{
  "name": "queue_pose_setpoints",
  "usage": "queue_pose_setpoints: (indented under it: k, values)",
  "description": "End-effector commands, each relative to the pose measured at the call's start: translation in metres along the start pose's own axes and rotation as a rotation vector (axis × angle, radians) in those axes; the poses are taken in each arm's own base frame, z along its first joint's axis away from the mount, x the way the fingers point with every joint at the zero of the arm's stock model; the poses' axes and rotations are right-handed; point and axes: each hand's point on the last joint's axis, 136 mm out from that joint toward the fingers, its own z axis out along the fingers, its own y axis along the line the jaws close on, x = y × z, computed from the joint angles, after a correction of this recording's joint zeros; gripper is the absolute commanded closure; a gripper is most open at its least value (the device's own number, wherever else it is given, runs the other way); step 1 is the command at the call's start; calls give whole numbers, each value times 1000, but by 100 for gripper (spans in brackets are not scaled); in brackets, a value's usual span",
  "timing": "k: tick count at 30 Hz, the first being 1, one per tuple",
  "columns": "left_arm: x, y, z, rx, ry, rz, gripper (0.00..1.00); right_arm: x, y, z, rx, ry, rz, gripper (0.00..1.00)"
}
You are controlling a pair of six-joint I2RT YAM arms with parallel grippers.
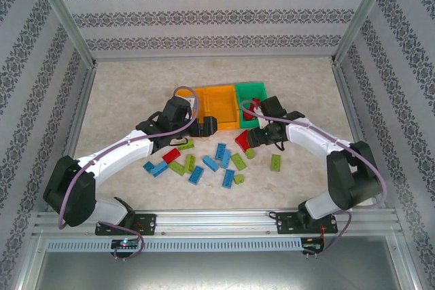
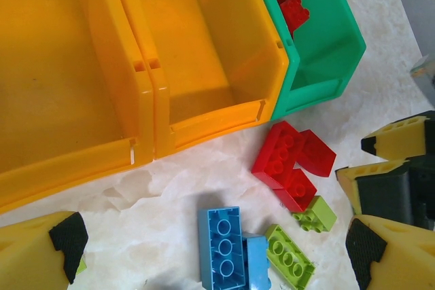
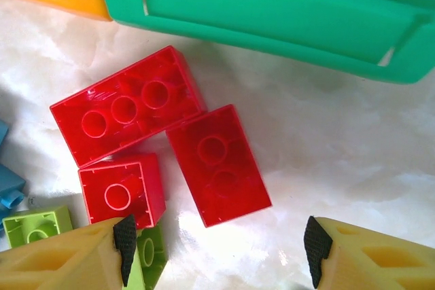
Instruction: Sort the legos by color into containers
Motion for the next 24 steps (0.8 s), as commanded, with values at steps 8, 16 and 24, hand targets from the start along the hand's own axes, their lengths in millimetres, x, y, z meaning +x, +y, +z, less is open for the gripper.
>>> queue_pose_setpoints:
  k: [8, 16, 24]
  values:
    - [-5, 2, -5, -3, -16, -3, 1, -1, -3, 15, 49, 78, -65, 32]
    - [-3, 3, -5, -9, -12, -3, 1, -5, -9, 25, 80, 97, -71, 37]
    - [-4, 4, -4, -14, -16, -3, 1, -8, -8, 28, 77, 96, -108, 40]
